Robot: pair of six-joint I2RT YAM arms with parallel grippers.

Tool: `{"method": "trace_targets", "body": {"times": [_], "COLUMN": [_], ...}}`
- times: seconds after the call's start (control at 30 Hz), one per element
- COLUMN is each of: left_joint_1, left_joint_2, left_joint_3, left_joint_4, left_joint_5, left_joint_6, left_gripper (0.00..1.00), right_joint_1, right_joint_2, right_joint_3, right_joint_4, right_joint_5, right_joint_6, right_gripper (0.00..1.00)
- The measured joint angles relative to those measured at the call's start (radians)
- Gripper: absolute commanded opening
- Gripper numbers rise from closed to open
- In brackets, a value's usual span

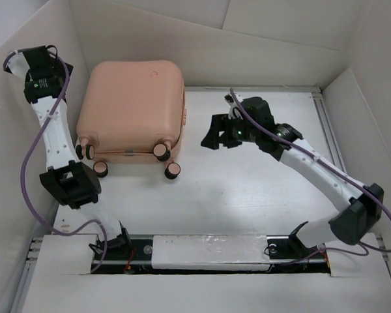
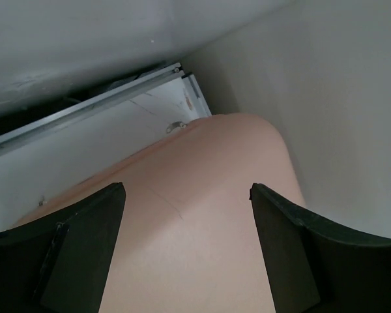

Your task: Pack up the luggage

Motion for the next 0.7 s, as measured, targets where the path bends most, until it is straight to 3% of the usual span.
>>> {"method": "trace_targets", "body": {"times": [0.13,0.23,0.33,0.43,0.53,0.7], "left_joint_1": [0.048,0.068,0.095,0.105,0.111,0.106], "left_joint_2": [0.137,0.188,0.219,0.221,0.188,0.017], "left_joint_3": [0.102,0.095,0.048,-0.08,-0.272,-0.636], "left_joint_4": [-0.035,-0.06,-0.063,-0.006,0.199,0.459], "left_joint_5": [0.069,0.138,0.199,0.28,0.288,0.31], "left_joint_6": [0.025,0.048,0.069,0.081,0.058,0.031], "left_gripper": [0.75,0.74,0.65,0.6,0.57,0.54], "right_joint_1": [0.0,-0.006,-0.014,-0.03,-0.053,-0.115], "right_joint_2": [0.15,0.267,0.394,0.514,0.61,0.588], "right_joint_3": [0.093,0.175,0.29,0.405,0.488,0.391], "right_joint_4": [0.101,0.157,0.219,0.258,0.286,0.306], "right_joint_5": [0.018,0.017,-0.005,-0.037,-0.053,-0.026], "right_joint_6": [0.034,0.059,0.085,0.114,0.139,0.174], "right_gripper": [0.97,1.0,1.0,1.0,1.0,1.0]}}
